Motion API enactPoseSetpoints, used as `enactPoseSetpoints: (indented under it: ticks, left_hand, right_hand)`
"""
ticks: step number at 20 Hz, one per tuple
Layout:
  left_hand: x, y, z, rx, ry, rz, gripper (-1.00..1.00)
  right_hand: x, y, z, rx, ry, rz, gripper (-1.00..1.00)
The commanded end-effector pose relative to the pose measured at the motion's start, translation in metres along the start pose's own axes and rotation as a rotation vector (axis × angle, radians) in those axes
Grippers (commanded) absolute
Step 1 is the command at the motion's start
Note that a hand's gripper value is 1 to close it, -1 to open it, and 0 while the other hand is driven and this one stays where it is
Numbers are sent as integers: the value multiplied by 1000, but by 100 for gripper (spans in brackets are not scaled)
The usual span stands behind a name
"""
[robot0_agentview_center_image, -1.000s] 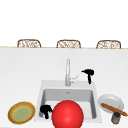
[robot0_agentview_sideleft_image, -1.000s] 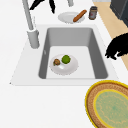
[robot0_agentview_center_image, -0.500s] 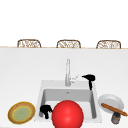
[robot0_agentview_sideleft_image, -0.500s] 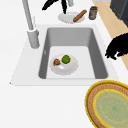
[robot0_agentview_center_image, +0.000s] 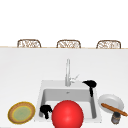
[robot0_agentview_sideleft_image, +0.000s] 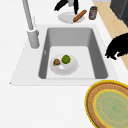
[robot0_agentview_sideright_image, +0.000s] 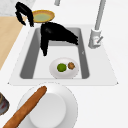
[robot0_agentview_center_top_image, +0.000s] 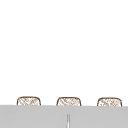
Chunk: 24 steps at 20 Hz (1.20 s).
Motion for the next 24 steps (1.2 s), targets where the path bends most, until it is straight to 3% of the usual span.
enactPoseSetpoints:
  ticks: [1, 14, 16, 24]
  left_hand:
    - [0, 0, 0, 0, 0, 0, 0]
    - [0, 0, 0, 0, 0, 0, 0]
    - [0, 0, 0, 0, 0, 0, 0]
    - [0, 0, 0, 0, 0, 0, 0]
  right_hand:
    - [10, 16, 25, -17, 8, 3, -100]
    - [51, 62, 112, -5, 10, 1, -100]
    - [63, 65, 118, 23, 17, 5, -100]
    - [84, 82, 144, 68, 92, -38, -100]
